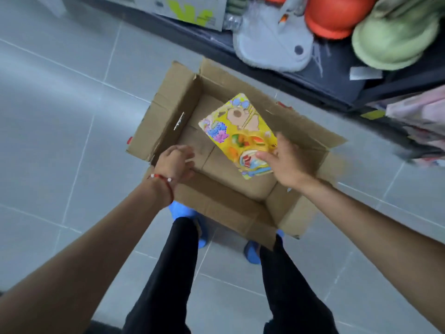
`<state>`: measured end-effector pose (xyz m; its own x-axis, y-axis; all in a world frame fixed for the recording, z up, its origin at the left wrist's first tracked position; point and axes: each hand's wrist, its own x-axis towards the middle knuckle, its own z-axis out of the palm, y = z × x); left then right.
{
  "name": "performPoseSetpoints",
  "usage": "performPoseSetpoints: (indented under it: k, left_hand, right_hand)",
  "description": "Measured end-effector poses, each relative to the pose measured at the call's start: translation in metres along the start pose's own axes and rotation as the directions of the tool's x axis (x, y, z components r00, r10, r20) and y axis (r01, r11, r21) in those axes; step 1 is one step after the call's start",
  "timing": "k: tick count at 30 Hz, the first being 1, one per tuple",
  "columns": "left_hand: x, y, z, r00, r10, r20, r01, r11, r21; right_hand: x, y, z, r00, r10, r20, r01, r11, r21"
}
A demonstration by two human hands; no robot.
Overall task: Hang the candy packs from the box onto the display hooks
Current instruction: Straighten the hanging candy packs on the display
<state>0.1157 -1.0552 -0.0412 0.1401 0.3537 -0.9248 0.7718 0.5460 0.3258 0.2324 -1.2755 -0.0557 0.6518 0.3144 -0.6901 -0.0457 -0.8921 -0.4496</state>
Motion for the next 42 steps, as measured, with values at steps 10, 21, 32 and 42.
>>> performPoseSetpoints:
  k: [10, 21, 32, 42]
  left_hand:
    - [-0.243, 0.027, 0.039, 0.899, 0.321, 0.298, -0.328, 0.944, -0.027]
    - [-0.408, 0.06, 0.048, 0.643, 0.631, 0.433, -0.675, 0.734, -0.067]
    - [-0.568, 0.098, 0.072, 0.449, 0.643, 0.621, -0.756, 0.644, -0.12]
    - [-0.697, 0.132, 0.154, 0.316, 0.71, 0.629, -0.799, 0.557, -0.226]
  right_hand:
    - [-0.187, -0.037, -0.138, 0.997, -0.028, -0.075, 0.072, 0.732, 0.677]
    - [-0.355, -0.073, -0.239, 0.953, -0.024, -0.301, 0.265, 0.543, 0.797]
    - [-0.49, -0.078, -0.331, 0.808, 0.011, -0.589, 0.528, 0.431, 0.732]
    - [-0.554, -0.041, -0.458, 0.661, 0.021, -0.75, 0.696, 0.356, 0.623]
